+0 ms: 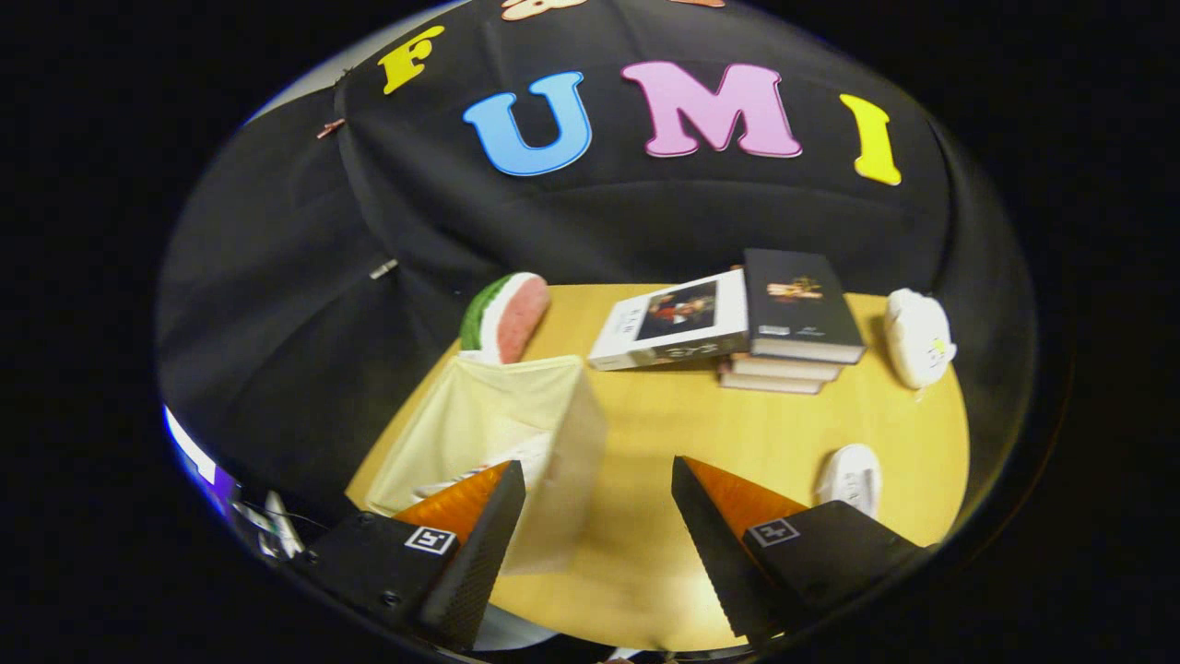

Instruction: Open the storage box then place both shoes into the box .Put the left shoe in first, then the right shoe, with the right side of both shoes facing outward in a uniform manner.

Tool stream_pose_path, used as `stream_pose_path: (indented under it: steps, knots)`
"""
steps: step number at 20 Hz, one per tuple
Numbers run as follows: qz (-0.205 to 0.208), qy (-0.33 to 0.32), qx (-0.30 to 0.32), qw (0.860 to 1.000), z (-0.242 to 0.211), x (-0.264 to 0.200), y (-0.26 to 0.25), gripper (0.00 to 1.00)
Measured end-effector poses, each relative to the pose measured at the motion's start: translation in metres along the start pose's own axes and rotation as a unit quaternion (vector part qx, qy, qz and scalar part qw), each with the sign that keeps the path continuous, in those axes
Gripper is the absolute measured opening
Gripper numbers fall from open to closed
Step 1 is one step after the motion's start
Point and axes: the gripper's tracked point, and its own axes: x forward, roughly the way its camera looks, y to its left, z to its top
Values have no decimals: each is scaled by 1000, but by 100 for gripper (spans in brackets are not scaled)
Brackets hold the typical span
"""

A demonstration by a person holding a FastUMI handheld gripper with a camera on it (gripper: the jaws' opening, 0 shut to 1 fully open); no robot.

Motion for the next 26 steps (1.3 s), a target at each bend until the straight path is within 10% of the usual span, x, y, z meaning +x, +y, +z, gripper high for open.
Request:
stream_pose_path:
  steps: [9, 18, 26]
  knots:
    - [-128, 115, -24, 985, -110, -31, -216, 99]
    - [-47, 160, 224, 960, -148, 18, -260, 97]
    - [-34, 198, 179, 963, -174, 46, -251, 48]
